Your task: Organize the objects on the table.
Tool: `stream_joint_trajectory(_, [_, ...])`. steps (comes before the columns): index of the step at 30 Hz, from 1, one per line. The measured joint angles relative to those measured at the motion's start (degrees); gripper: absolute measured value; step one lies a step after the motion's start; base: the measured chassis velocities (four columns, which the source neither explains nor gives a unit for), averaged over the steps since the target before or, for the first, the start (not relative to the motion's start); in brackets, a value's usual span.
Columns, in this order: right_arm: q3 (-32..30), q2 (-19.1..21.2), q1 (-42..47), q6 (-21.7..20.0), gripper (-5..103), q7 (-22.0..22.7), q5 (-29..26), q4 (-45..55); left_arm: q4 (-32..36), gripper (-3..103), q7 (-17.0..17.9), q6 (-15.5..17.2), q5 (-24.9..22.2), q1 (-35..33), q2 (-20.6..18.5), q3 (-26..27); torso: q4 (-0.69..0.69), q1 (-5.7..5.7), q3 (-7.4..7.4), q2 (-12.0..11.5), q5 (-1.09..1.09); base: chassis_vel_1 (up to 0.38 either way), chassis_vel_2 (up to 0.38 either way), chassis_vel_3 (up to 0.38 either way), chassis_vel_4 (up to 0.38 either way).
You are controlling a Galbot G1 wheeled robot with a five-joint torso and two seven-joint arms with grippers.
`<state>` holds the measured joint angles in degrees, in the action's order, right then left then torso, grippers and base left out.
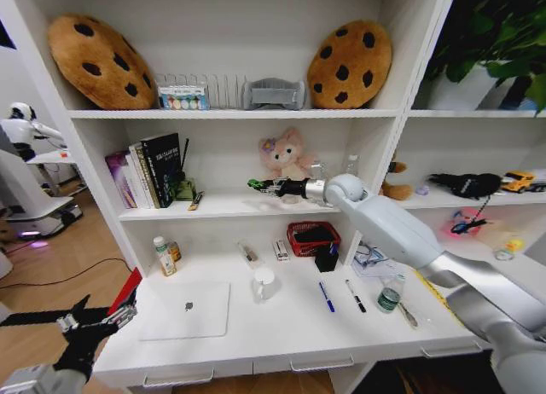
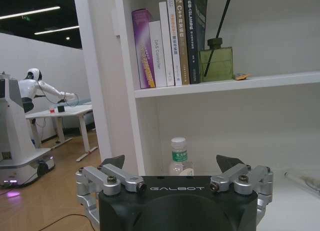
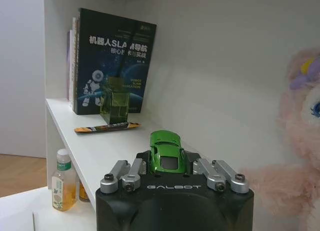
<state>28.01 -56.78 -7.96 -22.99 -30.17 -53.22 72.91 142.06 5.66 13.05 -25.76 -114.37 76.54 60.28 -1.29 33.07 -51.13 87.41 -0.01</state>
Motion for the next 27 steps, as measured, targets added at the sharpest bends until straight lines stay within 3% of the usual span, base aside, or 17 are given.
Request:
stream_joint_trajectory(5, [3.4,-1.9,-1.2,0.2,35,-1.2,0.3,-3.4,0.0,100,0.0,0.0,0.0,0.0,0.0,0.0,-0.02,-0.01,0.00,0.0,0.01,0.000,0.000,0.000,0.000])
stream_joint_trajectory(16, [4.9,-6.8,0.0,2.1,35,-3.0,4.4,-7.6,0.0,100,0.0,0.0,0.0,0.0,0.0,0.0,0.00,-0.01,0.00,0.0,0.00,0.000,0.000,0.000,0.000])
stream_joint_trajectory(26, [5.9,-8.7,0.0,4.1,32,-0.9,5.4,-9.5,0.0,100,0.0,0.0,0.0,0.0,0.0,0.0,-0.01,-0.02,0.01,0.0,0.01,0.000,0.000,0.000,0.000])
stream_joint_trajectory(27, [5.9,-8.6,-0.1,4.1,37,-0.8,5.4,-9.5,0.0,100,0.0,0.0,0.0,0.0,0.0,0.0,0.00,-0.02,0.01,0.0,0.01,0.000,0.000,0.000,0.000])
